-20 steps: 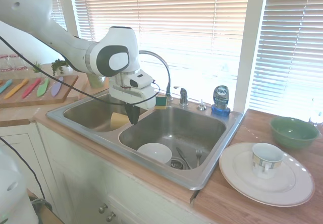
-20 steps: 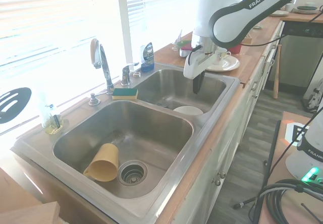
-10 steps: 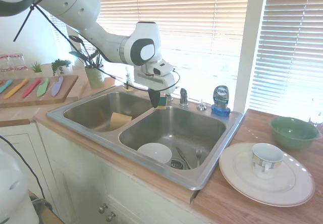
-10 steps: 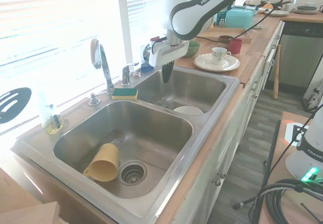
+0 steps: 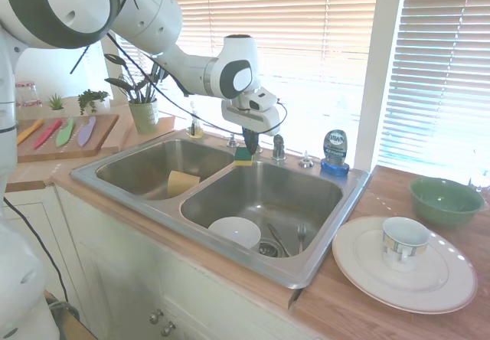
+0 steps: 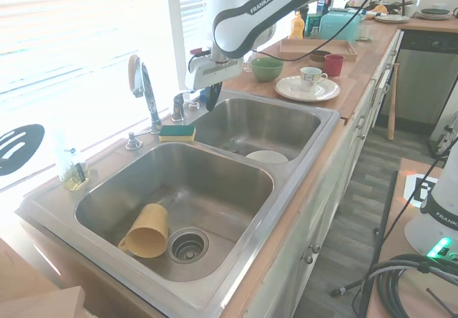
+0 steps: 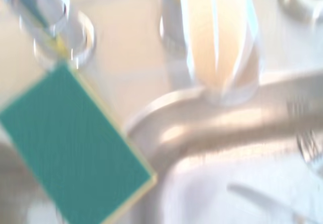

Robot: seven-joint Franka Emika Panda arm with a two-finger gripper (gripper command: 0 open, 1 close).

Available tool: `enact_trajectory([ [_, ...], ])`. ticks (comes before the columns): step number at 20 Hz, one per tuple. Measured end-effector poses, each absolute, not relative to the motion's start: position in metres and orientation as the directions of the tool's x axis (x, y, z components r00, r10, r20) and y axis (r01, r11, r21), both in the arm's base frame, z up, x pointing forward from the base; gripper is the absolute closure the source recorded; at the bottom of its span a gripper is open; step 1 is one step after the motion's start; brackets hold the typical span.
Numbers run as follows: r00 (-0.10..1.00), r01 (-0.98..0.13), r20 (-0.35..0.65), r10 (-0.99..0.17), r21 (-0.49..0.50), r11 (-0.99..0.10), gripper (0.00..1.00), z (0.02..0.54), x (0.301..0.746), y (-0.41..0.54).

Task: Turn on the faucet

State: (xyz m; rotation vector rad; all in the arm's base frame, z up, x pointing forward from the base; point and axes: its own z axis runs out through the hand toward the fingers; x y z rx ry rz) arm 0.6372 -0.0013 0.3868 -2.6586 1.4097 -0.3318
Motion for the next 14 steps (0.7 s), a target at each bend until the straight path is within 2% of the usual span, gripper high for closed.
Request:
enact_trajectory([
  [14, 0.481, -0.761, 0.233, -0.845, -0.368, -0.535, 1.00, 0.425, 0.657, 0.003],
])
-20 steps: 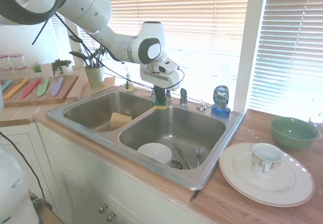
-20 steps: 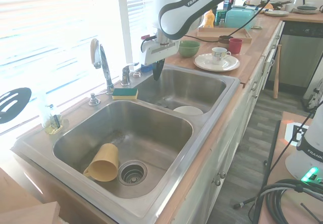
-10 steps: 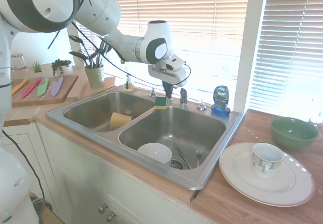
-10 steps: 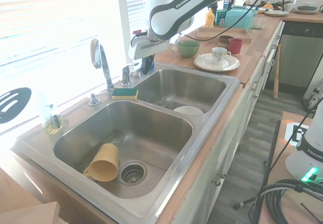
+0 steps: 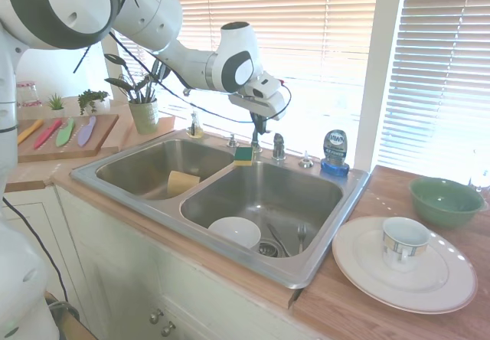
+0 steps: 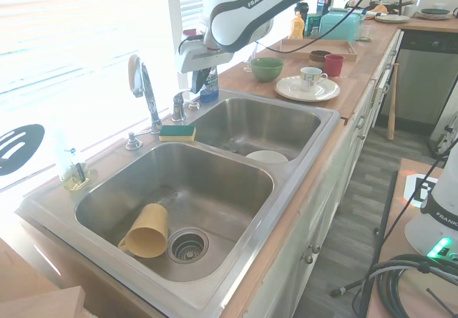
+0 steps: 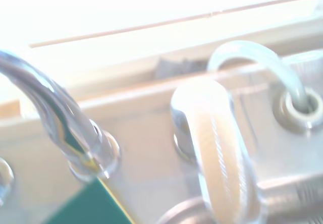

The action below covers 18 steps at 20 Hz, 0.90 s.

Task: Turn on the faucet

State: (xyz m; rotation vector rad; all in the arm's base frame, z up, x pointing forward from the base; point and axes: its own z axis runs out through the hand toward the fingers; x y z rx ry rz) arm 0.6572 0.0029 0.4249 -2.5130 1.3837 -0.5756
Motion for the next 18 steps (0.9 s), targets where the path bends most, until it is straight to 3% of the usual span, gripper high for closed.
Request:
enact_trajectory([
  [4, 0.469, -0.737, 0.256, -0.845, -0.413, -0.534, 1.00, 0.437, 0.660, 0.007],
  [11, 0.486, -0.742, 0.245, -0.839, -0.392, -0.544, 1.00, 0.432, 0.658, 0.014],
  [18, 0.528, -0.839, 0.072, -0.846, -0.106, -0.533, 1.00, 0.394, 0.641, 0.002],
])
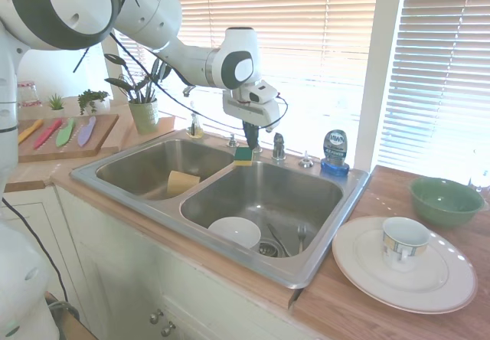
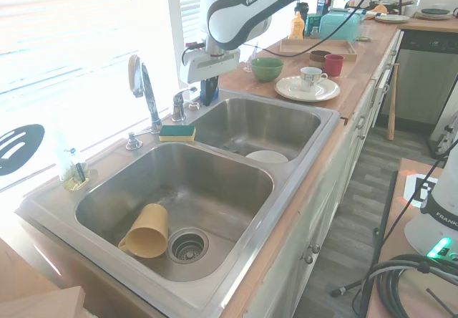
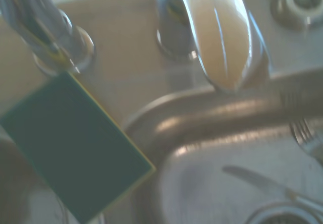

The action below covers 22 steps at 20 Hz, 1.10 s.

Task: Turn on the faucet

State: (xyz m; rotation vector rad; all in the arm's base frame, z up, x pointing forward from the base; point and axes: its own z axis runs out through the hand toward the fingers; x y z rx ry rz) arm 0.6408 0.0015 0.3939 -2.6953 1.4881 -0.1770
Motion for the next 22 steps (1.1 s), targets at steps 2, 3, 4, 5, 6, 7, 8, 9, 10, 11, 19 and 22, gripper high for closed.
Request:
enact_trajectory([
  [2, 0.524, -0.847, 0.043, -0.850, -0.073, -0.526, 1.00, 0.389, 0.643, -0.002],
  [3, 0.523, -0.848, 0.041, -0.851, -0.072, -0.525, 1.00, 0.389, 0.646, -0.003],
  [4, 0.522, -0.849, 0.043, -0.852, -0.077, -0.523, 1.00, 0.391, 0.649, -0.003],
  [5, 0.521, -0.848, 0.046, -0.853, -0.083, -0.523, 1.00, 0.393, 0.652, -0.004],
  [6, 0.519, -0.849, 0.052, -0.853, -0.091, -0.521, 1.00, 0.396, 0.656, -0.004],
  [7, 0.516, -0.849, 0.057, -0.855, -0.099, -0.519, 1.00, 0.398, 0.661, -0.005],
  [8, 0.512, -0.850, 0.061, -0.857, -0.104, -0.516, 1.00, 0.398, 0.665, -0.007],
  [9, 0.508, -0.853, 0.064, -0.859, -0.106, -0.512, 1.00, 0.397, 0.670, -0.008],
  [10, 0.503, -0.855, 0.065, -0.862, -0.107, -0.507, 1.00, 0.394, 0.676, -0.008],
  [11, 0.501, -0.856, 0.066, -0.863, -0.108, -0.505, 1.00, 0.390, 0.681, -0.008],
  [19, 0.490, -0.859, 0.079, -0.868, -0.126, -0.497, 1.00, 0.380, 0.708, -0.007],
  [22, 0.477, -0.853, 0.118, -0.871, -0.180, -0.491, 1.00, 0.387, 0.715, -0.010],
])
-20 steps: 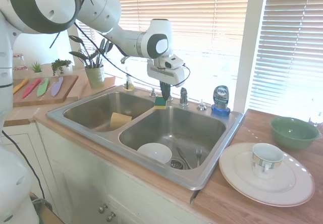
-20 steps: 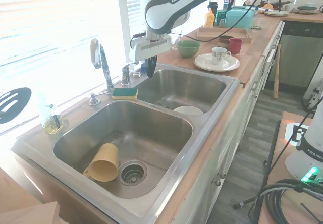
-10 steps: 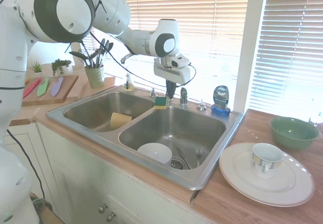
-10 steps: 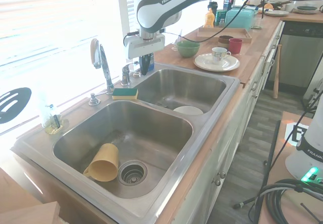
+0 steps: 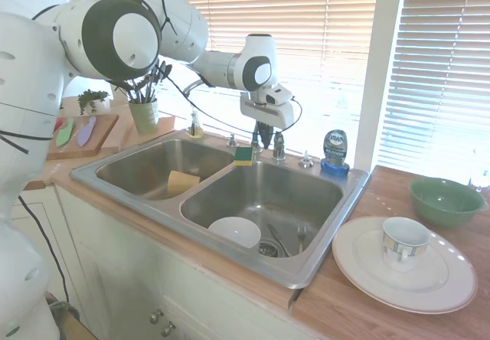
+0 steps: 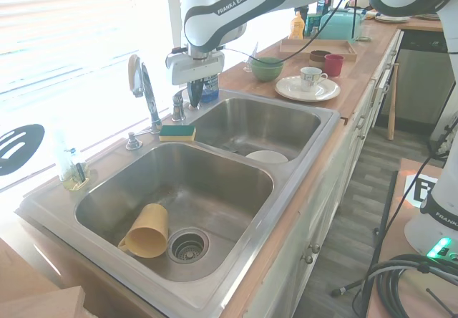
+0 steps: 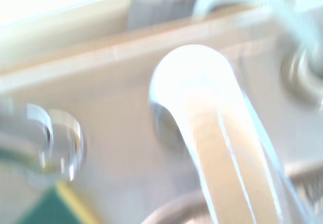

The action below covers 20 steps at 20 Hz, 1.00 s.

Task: Turn on the faucet

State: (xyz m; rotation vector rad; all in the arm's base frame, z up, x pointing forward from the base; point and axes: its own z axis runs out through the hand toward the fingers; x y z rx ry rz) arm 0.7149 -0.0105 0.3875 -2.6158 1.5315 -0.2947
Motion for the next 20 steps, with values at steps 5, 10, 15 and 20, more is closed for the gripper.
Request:
enact_trajectory([
  [5, 0.442, -0.834, 0.182, -0.879, -0.277, -0.477, 1.00, 0.401, 0.724, -0.015],
  [10, 0.429, -0.816, 0.218, -0.877, -0.323, -0.480, 1.00, 0.409, 0.729, -0.015],
  [15, 0.424, -0.807, 0.231, -0.876, -0.342, -0.481, 1.00, 0.416, 0.730, -0.015],
  [20, 0.457, -0.848, 0.161, -0.875, -0.217, -0.483, 1.00, 0.398, 0.719, -0.017],
])
